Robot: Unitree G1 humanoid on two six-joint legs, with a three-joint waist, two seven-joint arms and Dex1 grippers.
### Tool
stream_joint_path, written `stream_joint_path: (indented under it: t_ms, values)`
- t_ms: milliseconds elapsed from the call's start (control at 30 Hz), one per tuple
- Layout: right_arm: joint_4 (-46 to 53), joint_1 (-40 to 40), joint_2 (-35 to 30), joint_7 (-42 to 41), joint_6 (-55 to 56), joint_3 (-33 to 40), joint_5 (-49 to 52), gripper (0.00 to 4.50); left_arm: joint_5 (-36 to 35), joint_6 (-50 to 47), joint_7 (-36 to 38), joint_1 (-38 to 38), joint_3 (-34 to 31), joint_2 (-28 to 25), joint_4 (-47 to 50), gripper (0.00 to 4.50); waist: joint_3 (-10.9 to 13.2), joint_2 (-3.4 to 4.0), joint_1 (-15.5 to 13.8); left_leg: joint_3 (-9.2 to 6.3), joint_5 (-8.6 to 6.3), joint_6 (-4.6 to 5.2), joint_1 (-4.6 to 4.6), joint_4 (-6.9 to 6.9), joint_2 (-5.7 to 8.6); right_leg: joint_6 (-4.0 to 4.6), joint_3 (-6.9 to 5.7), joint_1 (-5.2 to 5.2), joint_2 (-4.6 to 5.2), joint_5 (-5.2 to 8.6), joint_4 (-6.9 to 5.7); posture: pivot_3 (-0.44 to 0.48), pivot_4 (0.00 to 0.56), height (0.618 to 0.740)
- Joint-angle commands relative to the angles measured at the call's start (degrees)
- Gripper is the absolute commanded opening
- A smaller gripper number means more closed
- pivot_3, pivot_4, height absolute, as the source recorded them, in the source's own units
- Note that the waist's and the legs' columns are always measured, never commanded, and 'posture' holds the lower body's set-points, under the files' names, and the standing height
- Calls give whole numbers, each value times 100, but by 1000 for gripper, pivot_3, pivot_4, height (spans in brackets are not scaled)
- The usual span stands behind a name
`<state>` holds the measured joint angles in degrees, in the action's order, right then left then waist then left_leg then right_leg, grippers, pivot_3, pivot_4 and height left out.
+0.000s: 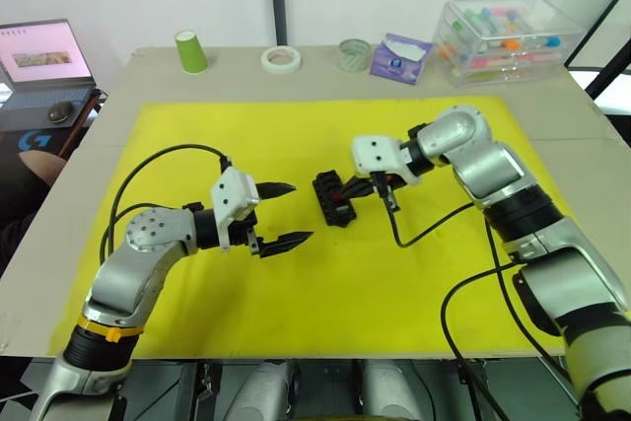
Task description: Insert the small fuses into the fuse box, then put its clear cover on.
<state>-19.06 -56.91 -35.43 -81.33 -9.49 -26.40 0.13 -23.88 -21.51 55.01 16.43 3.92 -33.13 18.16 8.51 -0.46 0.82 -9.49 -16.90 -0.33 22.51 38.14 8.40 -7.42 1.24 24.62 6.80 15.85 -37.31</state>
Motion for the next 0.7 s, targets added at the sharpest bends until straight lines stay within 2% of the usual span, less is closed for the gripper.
stream_joint_path:
  t_ms: [33, 700]
  values:
    - [23, -161, 5, -45, 47, 205, -11, 0, 27, 142, 20, 31, -2, -30, 57, 4417, 0, 0, 0, 0, 0, 0, 0, 0, 0, 0, 0, 0, 0, 0, 0, 0, 150, 740]
    - [147, -152, 13, -166, 39, 211, -100, 0, 99, 248, 78, 27, 24, -17, -92, 4417, 0, 0, 2, 0, 0, 0, 0, 0, 0, 0, 0, 0, 0, 0, 0, 0, 150, 740]
